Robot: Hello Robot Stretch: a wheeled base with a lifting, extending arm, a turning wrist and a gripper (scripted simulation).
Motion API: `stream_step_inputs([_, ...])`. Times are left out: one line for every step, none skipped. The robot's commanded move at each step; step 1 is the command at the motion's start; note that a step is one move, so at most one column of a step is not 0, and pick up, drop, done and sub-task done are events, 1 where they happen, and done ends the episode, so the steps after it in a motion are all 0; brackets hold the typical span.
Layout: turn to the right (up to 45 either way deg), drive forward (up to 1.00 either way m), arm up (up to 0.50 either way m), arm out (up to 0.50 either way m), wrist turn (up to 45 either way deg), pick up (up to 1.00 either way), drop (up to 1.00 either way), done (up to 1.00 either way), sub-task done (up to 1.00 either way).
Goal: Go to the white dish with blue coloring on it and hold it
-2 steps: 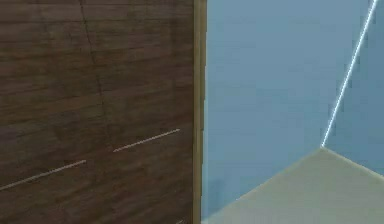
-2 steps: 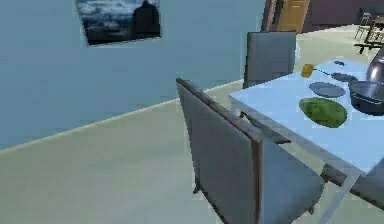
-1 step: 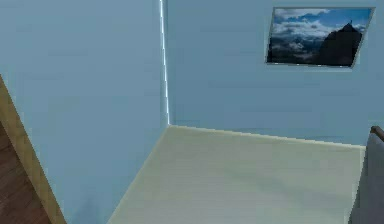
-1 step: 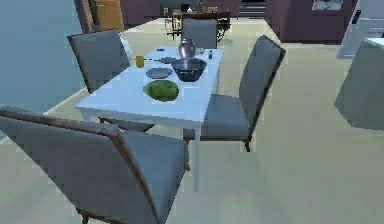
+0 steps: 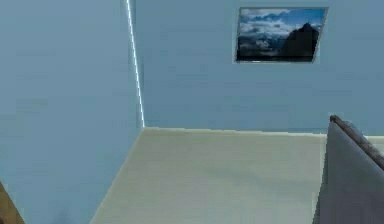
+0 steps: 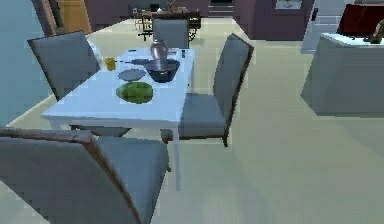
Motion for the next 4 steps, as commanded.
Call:
stream_step_inputs([0.0, 1.0, 0.0, 0.0, 0.0, 0.0, 0.0, 0.0, 0.0])
stream_step_inputs([30.0, 0.0, 0.0, 0.0, 0.0, 0.0, 0.0, 0.0, 0.0])
stream_step_inputs([0.0, 0.1, 0.0, 0.0, 0.0, 0.0, 0.0, 0.0, 0.0])
stream_step_inputs([42.0, 0.0, 0.0, 0.0, 0.0, 0.0, 0.0, 0.0, 0.0])
